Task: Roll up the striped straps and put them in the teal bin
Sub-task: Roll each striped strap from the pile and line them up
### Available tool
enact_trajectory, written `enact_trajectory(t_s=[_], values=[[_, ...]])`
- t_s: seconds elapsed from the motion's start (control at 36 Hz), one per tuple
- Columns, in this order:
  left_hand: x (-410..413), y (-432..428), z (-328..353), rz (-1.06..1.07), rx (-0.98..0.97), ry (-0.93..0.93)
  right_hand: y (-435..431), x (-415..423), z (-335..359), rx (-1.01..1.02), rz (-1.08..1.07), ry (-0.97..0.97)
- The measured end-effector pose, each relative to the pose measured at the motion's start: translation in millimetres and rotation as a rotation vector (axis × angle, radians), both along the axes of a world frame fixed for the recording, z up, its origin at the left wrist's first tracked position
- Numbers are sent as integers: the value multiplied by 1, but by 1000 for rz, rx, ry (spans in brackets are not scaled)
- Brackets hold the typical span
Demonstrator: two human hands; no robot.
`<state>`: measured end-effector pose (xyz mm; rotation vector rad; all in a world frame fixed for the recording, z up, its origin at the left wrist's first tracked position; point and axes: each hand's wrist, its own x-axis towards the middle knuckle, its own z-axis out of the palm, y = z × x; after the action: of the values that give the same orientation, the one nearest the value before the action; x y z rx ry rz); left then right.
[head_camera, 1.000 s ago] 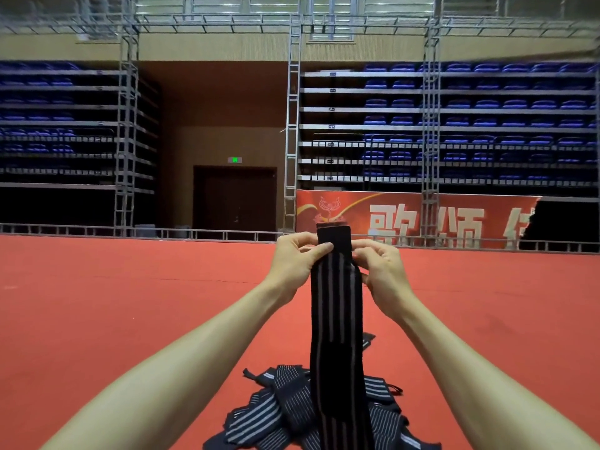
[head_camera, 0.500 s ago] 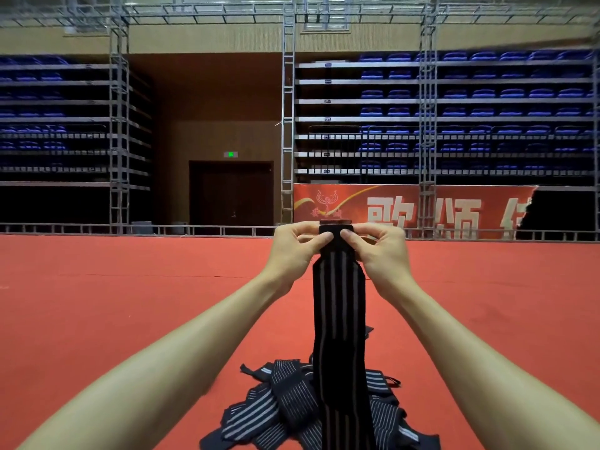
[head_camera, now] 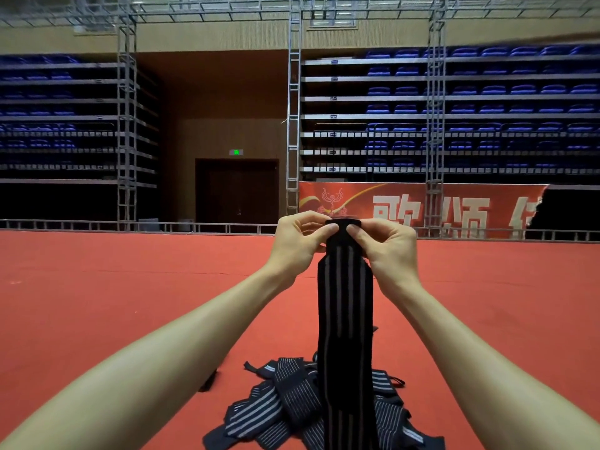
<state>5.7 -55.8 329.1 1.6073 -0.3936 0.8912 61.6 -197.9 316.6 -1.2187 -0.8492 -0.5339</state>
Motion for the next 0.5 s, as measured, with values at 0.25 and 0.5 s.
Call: enact_trajectory(t_s=[0.25, 0.5], values=[[3, -1, -3, 71, 35, -9, 1, -4, 0, 34, -45, 7], [5, 0, -4, -33, -31, 57, -5, 0, -2, 21, -115, -19]])
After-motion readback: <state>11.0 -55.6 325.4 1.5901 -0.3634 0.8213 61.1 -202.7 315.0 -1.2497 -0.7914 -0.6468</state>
